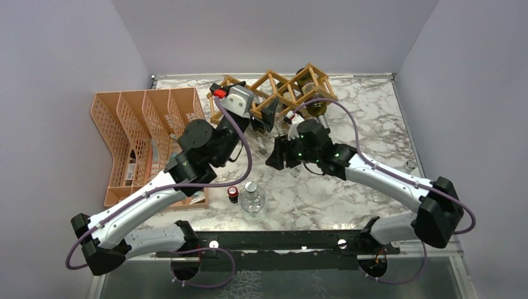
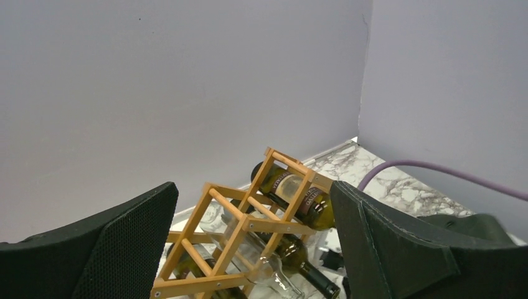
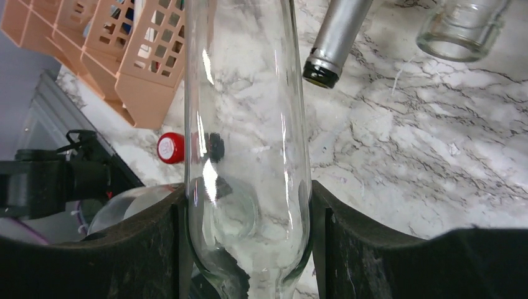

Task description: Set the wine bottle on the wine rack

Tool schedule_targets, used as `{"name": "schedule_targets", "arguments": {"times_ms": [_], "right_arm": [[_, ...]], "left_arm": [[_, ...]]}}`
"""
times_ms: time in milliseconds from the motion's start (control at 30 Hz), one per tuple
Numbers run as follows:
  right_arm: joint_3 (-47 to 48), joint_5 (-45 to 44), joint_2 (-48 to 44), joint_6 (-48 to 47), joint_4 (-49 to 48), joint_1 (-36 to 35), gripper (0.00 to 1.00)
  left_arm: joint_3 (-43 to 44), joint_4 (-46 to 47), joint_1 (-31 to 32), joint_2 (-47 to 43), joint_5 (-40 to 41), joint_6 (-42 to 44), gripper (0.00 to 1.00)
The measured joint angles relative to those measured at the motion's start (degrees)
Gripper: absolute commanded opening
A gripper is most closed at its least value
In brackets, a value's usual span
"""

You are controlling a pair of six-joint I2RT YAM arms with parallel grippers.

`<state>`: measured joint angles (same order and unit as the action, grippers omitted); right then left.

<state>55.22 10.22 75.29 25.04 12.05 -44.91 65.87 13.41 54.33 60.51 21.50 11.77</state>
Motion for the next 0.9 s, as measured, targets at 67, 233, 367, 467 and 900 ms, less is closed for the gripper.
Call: {"name": "schedule_targets", "arguments": {"times_ms": [67, 233, 367, 467, 900], "right_arm": [[1.4, -2.8, 2.7, 0.7, -0.5, -1.8, 0.01], [4.3, -7.1, 7.0, 2.2, -3.1, -3.8, 0.01], [6.6, -8.7, 9.6, 3.4, -5.0, -4.2, 0.01], [8.4, -9.6, 11.7, 4.3, -6.0, -4.6, 0.01], [12.2, -17.3, 18.8, 13.4, -9.7, -7.5, 0.01]], "left_arm": [[0.0, -1.3, 0.0, -0.9, 0.4, -1.0, 0.99], [0.0, -3.8, 0.0, -2.8, 1.1, -2.7, 0.99], [0.0, -5.8, 0.0, -3.8, 1.6, -3.8, 0.99], [0.0, -7.1, 0.0, -4.7, 2.0, -4.5, 0.99], [-0.9, -9.7, 0.0, -9.1, 2.5, -5.5, 0.99]]}}
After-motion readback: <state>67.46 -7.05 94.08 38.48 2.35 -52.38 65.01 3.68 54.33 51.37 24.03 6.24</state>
